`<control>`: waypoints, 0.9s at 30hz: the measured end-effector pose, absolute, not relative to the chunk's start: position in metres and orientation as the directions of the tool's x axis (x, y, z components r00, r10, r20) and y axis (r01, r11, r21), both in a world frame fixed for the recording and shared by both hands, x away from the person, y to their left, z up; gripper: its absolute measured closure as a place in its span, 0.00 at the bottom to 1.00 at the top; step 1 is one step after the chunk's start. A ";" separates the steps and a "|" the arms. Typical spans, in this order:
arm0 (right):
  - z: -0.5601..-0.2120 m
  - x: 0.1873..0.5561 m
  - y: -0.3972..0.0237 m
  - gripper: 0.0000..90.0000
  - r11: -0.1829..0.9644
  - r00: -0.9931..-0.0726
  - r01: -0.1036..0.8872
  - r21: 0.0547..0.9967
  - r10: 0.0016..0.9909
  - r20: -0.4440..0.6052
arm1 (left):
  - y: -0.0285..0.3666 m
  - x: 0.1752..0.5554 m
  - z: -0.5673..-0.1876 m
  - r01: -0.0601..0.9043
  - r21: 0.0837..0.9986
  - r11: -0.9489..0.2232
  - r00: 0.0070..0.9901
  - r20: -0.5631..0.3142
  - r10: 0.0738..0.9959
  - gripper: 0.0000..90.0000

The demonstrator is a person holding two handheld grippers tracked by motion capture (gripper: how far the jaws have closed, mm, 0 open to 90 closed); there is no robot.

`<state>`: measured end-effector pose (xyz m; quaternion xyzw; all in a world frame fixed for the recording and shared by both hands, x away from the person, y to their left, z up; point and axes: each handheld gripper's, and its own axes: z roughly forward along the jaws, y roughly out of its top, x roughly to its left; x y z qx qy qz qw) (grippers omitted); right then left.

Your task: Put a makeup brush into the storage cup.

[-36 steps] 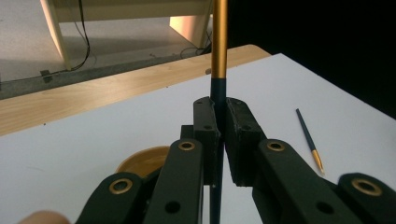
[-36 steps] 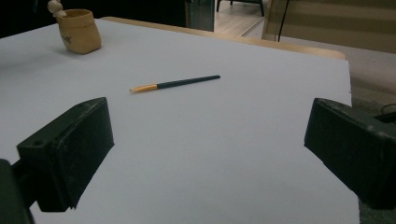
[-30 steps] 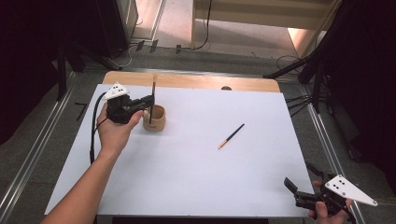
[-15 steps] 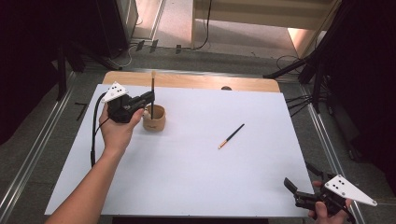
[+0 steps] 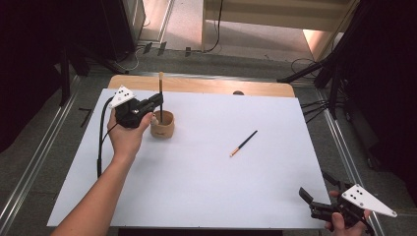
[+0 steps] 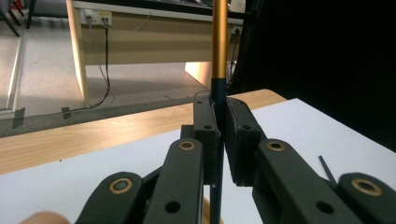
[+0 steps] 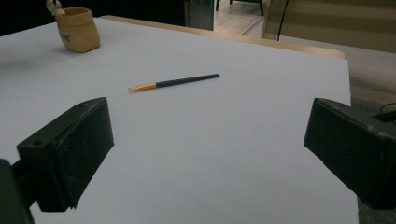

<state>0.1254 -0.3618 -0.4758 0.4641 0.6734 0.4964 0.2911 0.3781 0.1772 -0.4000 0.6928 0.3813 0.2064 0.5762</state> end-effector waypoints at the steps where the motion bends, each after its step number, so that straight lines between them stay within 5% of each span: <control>1: -0.476 0.125 -0.362 0.02 0.077 -0.400 0.336 0.939 0.914 0.069 | 0.177 0.379 -0.401 0.289 0.956 -0.047 0.626 -0.151 0.765 0.94; 27: -0.476 0.125 -0.362 0.02 0.069 -0.395 0.339 0.938 0.915 0.076 | 0.171 0.385 -0.419 0.277 0.960 -0.046 0.605 -0.137 0.784 0.94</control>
